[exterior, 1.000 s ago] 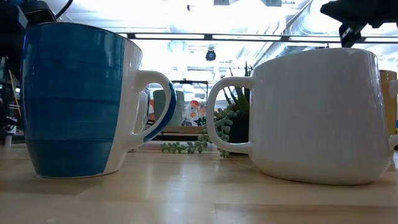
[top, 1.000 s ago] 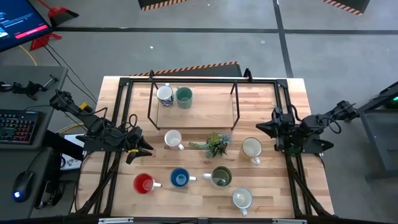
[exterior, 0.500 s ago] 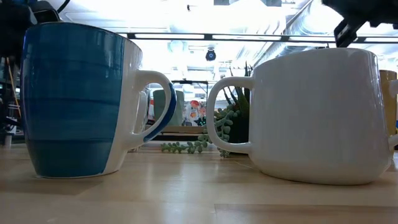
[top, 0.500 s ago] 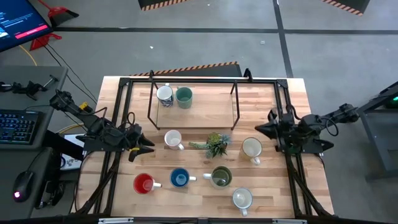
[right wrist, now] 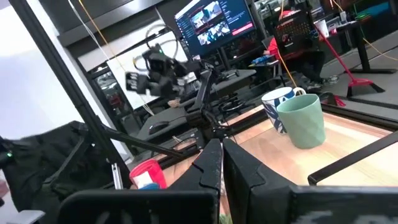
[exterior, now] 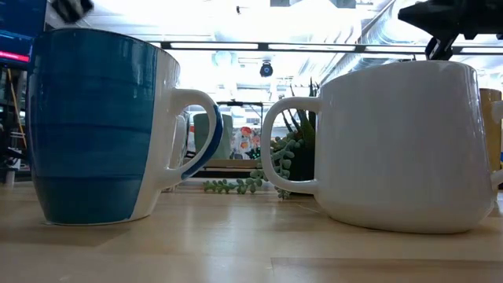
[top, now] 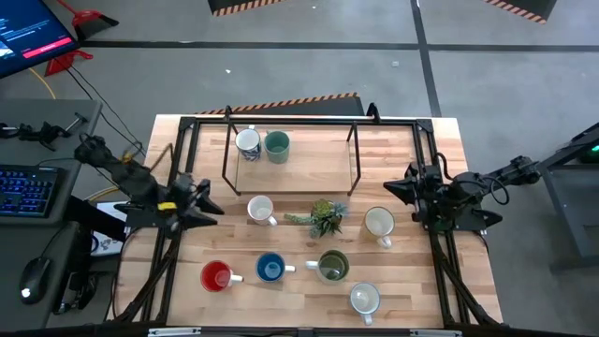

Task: Place coffee mugs
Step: Put the red mug on the shelf

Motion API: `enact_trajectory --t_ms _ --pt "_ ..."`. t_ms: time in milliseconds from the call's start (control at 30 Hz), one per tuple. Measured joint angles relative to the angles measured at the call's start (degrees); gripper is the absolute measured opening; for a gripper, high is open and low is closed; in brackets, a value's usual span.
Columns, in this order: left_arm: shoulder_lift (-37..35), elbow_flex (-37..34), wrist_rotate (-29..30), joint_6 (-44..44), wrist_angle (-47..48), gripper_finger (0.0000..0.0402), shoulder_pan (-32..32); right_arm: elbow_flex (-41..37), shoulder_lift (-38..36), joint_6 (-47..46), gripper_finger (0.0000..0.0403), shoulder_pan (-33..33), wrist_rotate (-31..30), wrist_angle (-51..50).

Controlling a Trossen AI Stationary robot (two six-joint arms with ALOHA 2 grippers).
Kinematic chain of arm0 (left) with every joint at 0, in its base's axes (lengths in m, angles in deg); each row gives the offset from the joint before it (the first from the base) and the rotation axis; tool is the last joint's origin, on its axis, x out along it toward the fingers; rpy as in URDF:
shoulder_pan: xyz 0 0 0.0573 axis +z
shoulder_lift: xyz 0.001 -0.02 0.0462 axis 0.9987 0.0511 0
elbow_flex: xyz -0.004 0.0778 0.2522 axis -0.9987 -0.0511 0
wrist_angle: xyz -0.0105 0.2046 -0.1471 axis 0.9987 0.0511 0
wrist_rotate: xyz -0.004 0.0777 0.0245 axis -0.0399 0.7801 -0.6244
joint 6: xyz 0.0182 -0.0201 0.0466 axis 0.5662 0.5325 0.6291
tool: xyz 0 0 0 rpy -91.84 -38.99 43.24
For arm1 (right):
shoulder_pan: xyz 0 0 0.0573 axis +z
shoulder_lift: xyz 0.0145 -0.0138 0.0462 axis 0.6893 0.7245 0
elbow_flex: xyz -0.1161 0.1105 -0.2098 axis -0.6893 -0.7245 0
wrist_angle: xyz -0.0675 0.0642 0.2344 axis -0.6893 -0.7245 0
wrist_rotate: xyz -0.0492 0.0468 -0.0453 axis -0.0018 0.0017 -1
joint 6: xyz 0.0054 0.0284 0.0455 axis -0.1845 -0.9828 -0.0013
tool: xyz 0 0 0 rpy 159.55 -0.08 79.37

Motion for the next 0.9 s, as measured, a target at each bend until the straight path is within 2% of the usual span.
enact_trajectory --t_ms 133,233,400,567,733,900 --pt "5.6 9.7 -2.0 5.4 13.8 0.0158 -1.7 0.0 0.0 -0.8 0.0000 0.0 -1.4 0.0" --pt "12.1 16.8 -2.0 6.1 25.3 0.0158 -2.7 0.0 0.0 -1.7 0.0000 0.0 -2.7 -0.5" --pt "21.8 25.2 -2.8 7.4 37.2 0.0159 -3.8 0.0 0.0 -1.6 0.0000 0.0 -2.8 -1.0" --pt "27.7 27.9 -6.1 7.0 41.5 0.0164 -4.0 0.0 0.0 -1.5 0.0000 0.0 -2.8 -2.9" --pt "32.9 28.0 -7.7 1.4 41.1 0.0172 -4.1 0.0 0.0 -2.2 0.0000 0.0 -2.5 -7.8" --pt "39.6 28.0 -10.6 0.6 41.5 0.0172 -5.3 0.0 0.0 -5.1 0.0000 0.0 -2.2 -13.0"
